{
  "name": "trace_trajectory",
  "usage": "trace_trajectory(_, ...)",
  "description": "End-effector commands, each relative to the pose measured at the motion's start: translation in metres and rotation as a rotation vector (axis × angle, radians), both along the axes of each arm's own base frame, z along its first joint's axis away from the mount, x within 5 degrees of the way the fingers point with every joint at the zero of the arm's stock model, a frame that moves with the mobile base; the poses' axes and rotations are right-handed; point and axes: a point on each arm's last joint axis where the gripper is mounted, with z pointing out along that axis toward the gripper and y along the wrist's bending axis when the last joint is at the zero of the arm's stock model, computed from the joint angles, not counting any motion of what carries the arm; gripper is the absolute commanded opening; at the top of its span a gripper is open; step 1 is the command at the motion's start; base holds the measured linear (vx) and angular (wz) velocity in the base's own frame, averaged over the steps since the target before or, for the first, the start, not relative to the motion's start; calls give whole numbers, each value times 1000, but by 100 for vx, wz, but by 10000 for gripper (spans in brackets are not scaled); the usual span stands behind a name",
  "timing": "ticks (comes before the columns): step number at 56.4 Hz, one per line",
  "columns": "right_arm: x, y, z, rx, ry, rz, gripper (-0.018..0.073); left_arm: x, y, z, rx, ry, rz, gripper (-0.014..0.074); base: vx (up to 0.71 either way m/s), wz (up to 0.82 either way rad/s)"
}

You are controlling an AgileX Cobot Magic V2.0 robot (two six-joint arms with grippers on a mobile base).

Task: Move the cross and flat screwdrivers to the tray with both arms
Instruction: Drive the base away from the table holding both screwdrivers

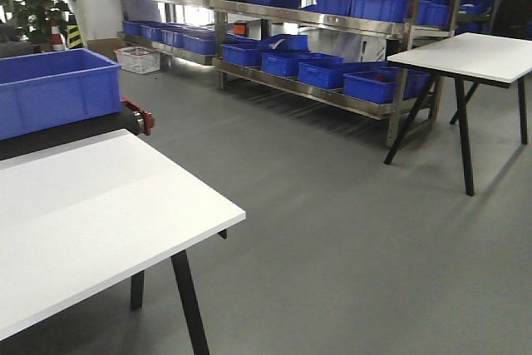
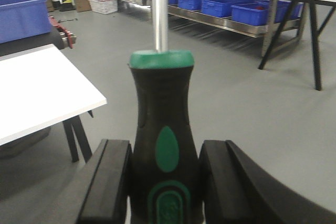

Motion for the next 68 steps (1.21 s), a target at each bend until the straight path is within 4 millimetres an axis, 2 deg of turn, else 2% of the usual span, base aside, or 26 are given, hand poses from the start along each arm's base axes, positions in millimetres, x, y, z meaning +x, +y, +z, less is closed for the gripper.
trace_trajectory(1, 0, -1, 18, 8, -118, -16, -8, -1, 1, 17, -47, -105, 9, 3, -10, -31)
trace_trajectory(43, 0, -1, 18, 8, -118, -16, -8, -1, 1, 17, -47, -105, 9, 3, -1, -21)
trace_trajectory(68, 0, -1, 18, 8, -118, -16, -8, -1, 1, 17, -47, -105, 9, 3, 15, -51)
